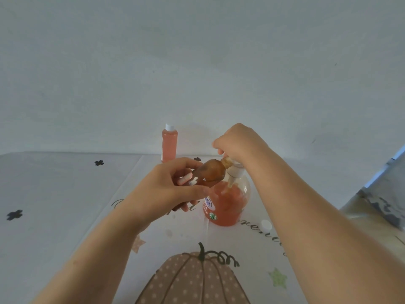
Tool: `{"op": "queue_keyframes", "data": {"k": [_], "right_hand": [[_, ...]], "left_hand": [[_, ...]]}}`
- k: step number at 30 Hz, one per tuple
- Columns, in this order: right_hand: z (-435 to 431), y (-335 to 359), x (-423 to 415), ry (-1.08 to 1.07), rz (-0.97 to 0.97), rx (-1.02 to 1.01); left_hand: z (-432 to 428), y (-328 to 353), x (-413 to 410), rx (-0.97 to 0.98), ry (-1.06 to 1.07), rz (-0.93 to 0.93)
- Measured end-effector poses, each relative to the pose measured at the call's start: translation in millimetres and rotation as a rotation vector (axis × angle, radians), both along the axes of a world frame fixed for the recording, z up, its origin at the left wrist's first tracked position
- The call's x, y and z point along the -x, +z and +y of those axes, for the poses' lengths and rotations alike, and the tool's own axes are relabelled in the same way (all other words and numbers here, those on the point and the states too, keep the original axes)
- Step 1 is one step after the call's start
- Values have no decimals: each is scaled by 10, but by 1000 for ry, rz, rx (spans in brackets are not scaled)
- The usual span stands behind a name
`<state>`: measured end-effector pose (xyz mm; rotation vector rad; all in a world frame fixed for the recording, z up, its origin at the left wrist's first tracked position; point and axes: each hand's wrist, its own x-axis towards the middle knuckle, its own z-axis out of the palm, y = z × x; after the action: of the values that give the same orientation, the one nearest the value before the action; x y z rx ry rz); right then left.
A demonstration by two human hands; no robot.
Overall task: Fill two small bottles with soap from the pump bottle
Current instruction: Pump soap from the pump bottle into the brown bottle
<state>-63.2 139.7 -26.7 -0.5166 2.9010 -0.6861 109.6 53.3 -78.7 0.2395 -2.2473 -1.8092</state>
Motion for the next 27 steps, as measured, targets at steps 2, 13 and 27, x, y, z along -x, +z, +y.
{"op": "queue_keyframes", "data": {"k": [2,13,27], "right_hand": [[7,4,0,-2,-4,7],[93,255,-189,-46,5,-17],[115,141,-217,-179,33,-5]], "left_hand": [[8,8,-6,5,8,5],[86,27,-31,55,116,120],[23,-22,0,200,184,126]]}}
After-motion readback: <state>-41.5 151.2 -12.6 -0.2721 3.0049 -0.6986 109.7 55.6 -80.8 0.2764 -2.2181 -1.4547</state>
